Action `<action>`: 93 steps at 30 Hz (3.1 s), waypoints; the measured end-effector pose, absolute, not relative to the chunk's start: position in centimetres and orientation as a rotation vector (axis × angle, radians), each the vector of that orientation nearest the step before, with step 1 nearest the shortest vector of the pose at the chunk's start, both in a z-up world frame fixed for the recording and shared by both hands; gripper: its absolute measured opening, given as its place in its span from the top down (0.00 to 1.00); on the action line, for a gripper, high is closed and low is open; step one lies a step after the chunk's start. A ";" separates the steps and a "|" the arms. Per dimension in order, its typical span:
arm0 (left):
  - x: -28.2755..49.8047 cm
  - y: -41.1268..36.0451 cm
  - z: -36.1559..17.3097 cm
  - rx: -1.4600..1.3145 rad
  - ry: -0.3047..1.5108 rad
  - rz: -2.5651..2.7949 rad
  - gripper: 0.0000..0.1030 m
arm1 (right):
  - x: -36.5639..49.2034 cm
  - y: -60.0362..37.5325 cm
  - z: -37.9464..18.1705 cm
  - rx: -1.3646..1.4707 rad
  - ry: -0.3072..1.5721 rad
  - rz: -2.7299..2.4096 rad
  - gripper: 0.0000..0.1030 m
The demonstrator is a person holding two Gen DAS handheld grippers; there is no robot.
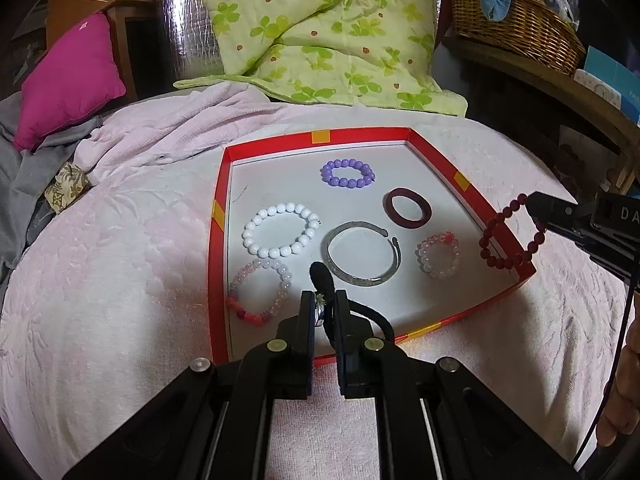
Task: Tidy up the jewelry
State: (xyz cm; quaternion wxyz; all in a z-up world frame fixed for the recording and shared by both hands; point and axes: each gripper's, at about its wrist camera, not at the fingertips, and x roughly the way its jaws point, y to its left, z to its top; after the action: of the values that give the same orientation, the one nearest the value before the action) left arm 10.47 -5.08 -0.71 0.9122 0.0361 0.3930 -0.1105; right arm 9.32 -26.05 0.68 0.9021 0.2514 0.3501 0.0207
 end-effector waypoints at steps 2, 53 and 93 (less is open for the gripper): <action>10.6 -5.1 -0.8 0.073 0.813 -0.228 0.91 | 9.6 -26.0 0.8 0.523 0.720 0.045 0.90; 12.9 -4.8 -2.8 0.076 0.918 -0.244 0.91 | 24.7 -27.2 -3.6 0.639 0.781 -0.074 0.87; 8.7 -0.5 2.4 0.143 0.717 0.001 0.23 | 5.9 -24.4 6.7 0.216 0.617 -0.145 0.25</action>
State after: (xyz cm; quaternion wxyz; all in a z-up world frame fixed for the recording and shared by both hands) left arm 8.67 -0.47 2.44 0.9339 0.0701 0.3506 0.0003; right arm 5.93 -24.45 6.74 0.9444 0.1062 0.3028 -0.0709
